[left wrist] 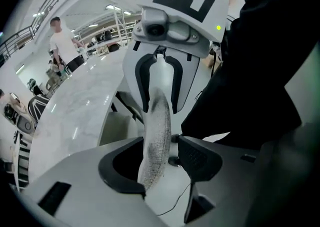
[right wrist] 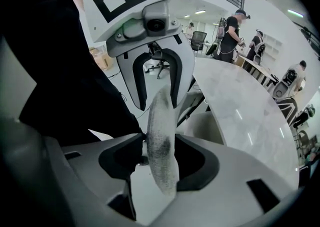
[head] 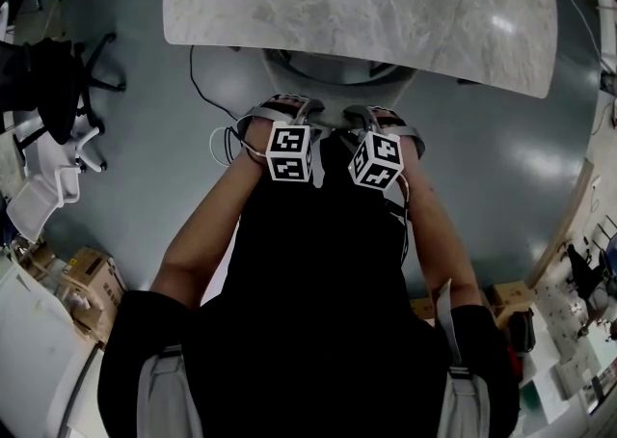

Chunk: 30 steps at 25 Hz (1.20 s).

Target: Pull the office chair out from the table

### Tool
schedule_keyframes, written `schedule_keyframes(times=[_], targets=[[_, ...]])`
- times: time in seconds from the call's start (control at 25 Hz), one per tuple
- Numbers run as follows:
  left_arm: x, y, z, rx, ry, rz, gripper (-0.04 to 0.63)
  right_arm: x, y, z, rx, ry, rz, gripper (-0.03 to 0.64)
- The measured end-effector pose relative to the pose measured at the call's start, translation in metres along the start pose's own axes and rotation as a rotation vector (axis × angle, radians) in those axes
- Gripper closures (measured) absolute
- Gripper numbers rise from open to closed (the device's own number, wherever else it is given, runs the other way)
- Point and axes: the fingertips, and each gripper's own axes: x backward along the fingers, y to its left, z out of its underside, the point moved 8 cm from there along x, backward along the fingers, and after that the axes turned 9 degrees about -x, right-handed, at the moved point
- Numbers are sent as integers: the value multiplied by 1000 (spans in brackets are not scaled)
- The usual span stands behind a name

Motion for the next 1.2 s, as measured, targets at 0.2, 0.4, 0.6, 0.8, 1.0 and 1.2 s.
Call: schedule_keyframes(times=[0.2,0.4,0.6,0.8,1.0,1.2], targets=[[-10,4,-1,14,41,-34,365,-8,-1,2,1,38,38,410],[-18,3,5,-8,85,-31,380,-16,4,2,2,60,30,417],[-20,1,6,-14,85,-34,431,-18,2,3,-23,59,38,439],[-20,2,7,6,82,-22,445,-18,1,1,-54,68,53,466],[-22,1,8,-1,75,-20,469,-20,2,2,-75,70,56,480],[-24,0,9,5,67,-25,472,-20,1,3,-103,65,47,488]])
